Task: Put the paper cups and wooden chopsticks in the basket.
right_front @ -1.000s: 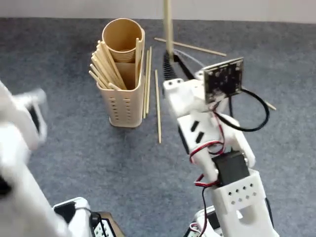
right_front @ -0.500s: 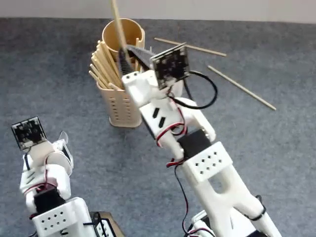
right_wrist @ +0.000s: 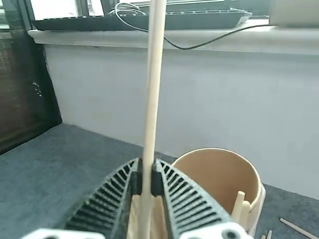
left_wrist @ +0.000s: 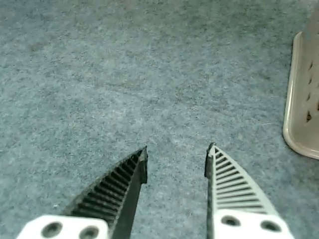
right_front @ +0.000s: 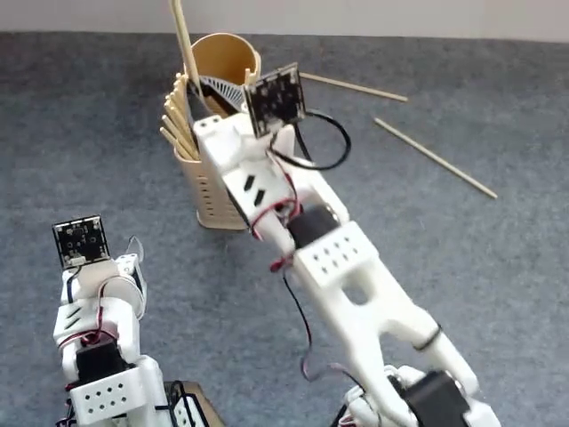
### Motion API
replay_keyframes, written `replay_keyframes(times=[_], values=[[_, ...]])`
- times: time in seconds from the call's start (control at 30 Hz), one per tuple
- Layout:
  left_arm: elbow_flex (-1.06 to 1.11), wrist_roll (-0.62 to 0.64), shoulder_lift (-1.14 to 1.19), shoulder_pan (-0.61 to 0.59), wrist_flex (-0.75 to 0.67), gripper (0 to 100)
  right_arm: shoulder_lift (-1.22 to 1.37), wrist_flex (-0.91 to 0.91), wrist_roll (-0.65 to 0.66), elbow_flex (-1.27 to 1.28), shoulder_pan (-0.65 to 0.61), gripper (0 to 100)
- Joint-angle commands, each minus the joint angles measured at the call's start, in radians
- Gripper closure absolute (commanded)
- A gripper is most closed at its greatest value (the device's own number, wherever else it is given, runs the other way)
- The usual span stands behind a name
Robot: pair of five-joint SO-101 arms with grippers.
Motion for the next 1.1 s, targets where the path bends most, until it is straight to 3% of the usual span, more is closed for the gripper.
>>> replay_keyframes(times=[0.0, 0.2, 0.3, 0.4, 0.8, 1.07], values=[[-0.002, -0.015, -0.010, 0.016, -0.015, 79, 0.104, -0.004, -0.011, -0.162, 0.024, 99.3], [-0.002, -0.015, -0.010, 0.016, -0.015, 79, 0.193, 0.099, -0.006, -0.237, 0.051, 98.5], [-0.002, -0.015, -0.010, 0.016, -0.015, 79, 0.127, 0.245, -0.008, -0.199, 0.068, 88.8], [-0.002, -0.015, -0.010, 0.016, -0.015, 79, 0.076, 0.272, -0.011, -0.150, 0.068, 81.0], [-0.002, -0.015, -0.010, 0.016, -0.015, 79, -0.193, 0.278, -0.003, 0.013, 0.071, 81.0], [-0.002, -0.015, -0.010, 0.016, -0.015, 79, -0.166, 0.275, -0.003, 0.157, 0.067, 81.1]])
